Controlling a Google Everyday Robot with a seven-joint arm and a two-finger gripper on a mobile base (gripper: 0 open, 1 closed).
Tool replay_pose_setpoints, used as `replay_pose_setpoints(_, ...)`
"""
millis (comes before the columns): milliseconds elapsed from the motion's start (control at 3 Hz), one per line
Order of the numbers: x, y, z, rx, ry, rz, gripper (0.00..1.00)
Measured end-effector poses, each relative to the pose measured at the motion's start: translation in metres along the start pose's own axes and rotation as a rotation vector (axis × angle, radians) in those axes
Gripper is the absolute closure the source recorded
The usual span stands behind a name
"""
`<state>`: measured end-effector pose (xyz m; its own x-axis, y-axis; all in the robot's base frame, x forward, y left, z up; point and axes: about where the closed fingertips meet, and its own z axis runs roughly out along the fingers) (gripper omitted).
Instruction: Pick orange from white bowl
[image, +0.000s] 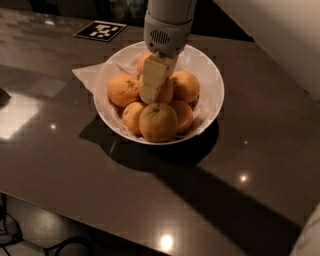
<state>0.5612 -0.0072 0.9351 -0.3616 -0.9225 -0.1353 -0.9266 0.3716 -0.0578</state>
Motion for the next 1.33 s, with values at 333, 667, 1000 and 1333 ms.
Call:
replay_pose_setpoints(333,0.000,0.000,0.000,0.000,0.000,0.000,0.63)
replay_pose_setpoints(667,0.000,0.000,0.000,0.000,0.000,0.000,0.87)
replay_pose_setpoints(1000,-0.004,0.000,-0.008,0.033,-0.061,-0.019,1.00)
replay_pose_setpoints(1333,0.002,0.009,-0.036,0.060,-0.165,-0.058,1.00)
